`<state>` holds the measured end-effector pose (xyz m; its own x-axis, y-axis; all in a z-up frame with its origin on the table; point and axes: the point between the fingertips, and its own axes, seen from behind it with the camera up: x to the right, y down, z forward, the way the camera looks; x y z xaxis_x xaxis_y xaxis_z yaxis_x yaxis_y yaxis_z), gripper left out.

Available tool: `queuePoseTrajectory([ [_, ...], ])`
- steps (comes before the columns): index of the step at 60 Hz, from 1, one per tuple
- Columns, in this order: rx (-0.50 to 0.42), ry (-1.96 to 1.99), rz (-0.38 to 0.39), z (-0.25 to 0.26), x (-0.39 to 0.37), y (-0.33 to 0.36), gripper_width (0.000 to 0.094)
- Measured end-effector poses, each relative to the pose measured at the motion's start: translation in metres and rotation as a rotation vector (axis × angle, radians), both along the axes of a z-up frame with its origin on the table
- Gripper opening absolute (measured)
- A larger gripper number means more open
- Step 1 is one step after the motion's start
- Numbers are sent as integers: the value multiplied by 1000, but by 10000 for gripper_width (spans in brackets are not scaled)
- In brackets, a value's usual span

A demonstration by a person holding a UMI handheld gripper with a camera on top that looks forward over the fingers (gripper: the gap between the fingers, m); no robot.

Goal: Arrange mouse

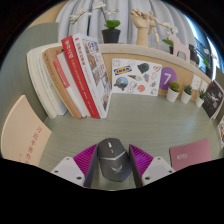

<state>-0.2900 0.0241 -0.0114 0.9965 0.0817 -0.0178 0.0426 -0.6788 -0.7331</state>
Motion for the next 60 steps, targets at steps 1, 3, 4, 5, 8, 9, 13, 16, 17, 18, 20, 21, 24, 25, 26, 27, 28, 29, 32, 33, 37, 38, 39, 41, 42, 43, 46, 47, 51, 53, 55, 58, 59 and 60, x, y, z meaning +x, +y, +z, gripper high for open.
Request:
queuePoseTrajectory([
  [1, 0, -3, 1, 0, 0, 0, 586],
  [3, -4, -5, -1, 0, 0, 0, 559],
  [4, -5, -7, -4, 0, 0, 0, 541],
  [5, -8, -11, -4, -1, 1, 0, 539],
  [8, -13, -17, -7, -1, 1, -1, 491],
  [9, -15, -20, -10, -1, 1, -1, 482],
  [13, -18, -24, -17, -1, 3, -1, 431],
  [16, -23, -22, -29, -1, 4, 0, 378],
  [17, -28, -22, -28, -1, 4, 0, 378],
  [18, -31, -22, -26, -1, 4, 0, 353],
  [20, -42, -26, -13, -2, 4, -1, 339],
  [21, -47, -28, -6, -2, 3, -1, 338],
  [24, -60, -18, 9, -1, 2, -2, 338],
  [25, -65, -12, 22, 1, 2, -3, 338],
  [26, -65, -7, 31, 4, 1, -3, 338],
  [27, -61, -3, 34, 8, 1, -4, 339],
  [28, -55, 2, 40, 14, 2, -5, 338],
  [29, -44, 9, 47, 21, 2, -6, 338],
  [32, 1, 31, 74, 53, 4, -7, 338],
  [33, 19, 33, 84, 65, 5, -8, 338],
  [37, 90, 16, 103, 119, 22, -12, 341],
  [38, 109, 13, 105, 134, 27, -13, 340],
  [39, 131, 13, 105, 150, 33, -14, 341],
  [41, 177, 13, 105, 182, 44, -16, 340],
  [42, 199, 13, 102, 198, 50, -17, 340],
  [43, 219, 10, 97, 214, 57, -17, 340],
  [46, 287, 4, 93, 261, 79, -25, 340],
  [47, 308, 1, 88, 276, 88, -27, 340],
  [51, 383, -21, 58, 325, 125, -37, 341],
  [53, 413, -32, 43, 344, 143, -42, 340],
  [55, 438, -41, 22, 359, 162, -46, 340],
  [58, 454, -49, 0, 374, 190, -51, 339],
  [59, 456, -56, -7, 376, 199, -53, 339],
  [60, 457, -63, -14, 377, 208, -54, 339],
])
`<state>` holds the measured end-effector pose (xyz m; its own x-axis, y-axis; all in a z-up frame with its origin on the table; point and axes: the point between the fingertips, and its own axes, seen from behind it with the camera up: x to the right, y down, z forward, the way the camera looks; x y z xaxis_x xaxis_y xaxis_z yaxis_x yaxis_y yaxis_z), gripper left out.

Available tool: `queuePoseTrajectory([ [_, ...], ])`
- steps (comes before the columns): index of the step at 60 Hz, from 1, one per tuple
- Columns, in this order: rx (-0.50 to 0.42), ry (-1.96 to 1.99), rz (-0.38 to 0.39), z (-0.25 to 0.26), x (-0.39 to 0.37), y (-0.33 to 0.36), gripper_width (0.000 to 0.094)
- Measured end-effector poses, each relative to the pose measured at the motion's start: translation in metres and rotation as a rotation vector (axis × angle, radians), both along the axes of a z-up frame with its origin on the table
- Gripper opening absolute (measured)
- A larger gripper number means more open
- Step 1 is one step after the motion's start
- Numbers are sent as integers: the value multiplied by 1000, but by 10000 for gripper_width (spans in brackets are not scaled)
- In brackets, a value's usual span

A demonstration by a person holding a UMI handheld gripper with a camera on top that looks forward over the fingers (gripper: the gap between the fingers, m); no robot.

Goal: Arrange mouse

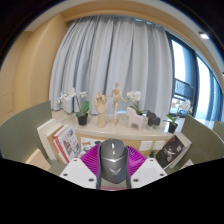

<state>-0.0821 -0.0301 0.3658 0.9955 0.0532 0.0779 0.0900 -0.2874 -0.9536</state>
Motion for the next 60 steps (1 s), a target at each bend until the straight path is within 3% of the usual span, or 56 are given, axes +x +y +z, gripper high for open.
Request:
queuePoseTrajectory([
  [7, -41, -5, -43, -29, 50, -3, 338],
  [17, -227, -32, -105, -150, 95, -3, 336],
  [35, -483, 24, -110, -339, 90, -10, 336],
  [44, -548, 24, -106, -379, 83, -19, 339],
  [50, -511, 70, -133, -378, 83, -16, 345],
  [60, -484, 76, -144, -377, 85, -14, 469],
])
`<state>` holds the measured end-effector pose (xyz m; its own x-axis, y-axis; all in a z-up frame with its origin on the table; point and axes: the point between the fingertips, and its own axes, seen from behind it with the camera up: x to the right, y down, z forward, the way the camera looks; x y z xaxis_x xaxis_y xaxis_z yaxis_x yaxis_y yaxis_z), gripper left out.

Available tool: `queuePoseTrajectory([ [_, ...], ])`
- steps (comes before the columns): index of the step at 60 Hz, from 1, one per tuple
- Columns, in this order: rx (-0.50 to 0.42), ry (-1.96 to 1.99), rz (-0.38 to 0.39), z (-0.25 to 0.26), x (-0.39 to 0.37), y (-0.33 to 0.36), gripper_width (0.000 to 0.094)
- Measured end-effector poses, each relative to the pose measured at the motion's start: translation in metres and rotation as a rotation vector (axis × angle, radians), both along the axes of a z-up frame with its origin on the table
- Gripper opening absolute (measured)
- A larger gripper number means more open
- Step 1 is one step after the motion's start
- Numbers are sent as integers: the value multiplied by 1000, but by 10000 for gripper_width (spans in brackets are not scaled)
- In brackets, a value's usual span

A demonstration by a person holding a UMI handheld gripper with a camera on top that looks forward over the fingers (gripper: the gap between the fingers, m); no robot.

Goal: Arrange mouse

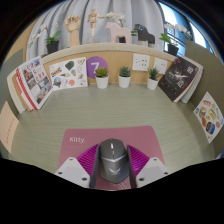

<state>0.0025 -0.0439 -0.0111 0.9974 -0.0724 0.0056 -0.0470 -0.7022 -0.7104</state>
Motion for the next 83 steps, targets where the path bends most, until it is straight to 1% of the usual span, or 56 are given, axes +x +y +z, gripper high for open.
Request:
queuePoseTrajectory([
  [5, -18, 17, -15, -1, 1, -2, 552],
  [9, -58, -7, 0, 2, 5, -9, 707],
  [12, -70, -38, 28, 10, 6, -13, 763],
  [18, -63, -60, 68, 43, 5, -23, 765],
  [27, -10, -49, 84, 120, 11, -48, 767],
  [38, 87, -43, 87, 220, 22, -87, 766],
  [46, 156, -19, 71, 268, 23, -111, 763],
  [53, 196, -6, 78, 287, 24, -125, 765],
  [67, 179, -4, 105, 285, 19, -148, 764],
  [76, 161, 11, 103, 281, 18, -151, 762],
  [83, 167, 11, 105, 283, 18, -149, 764],
])
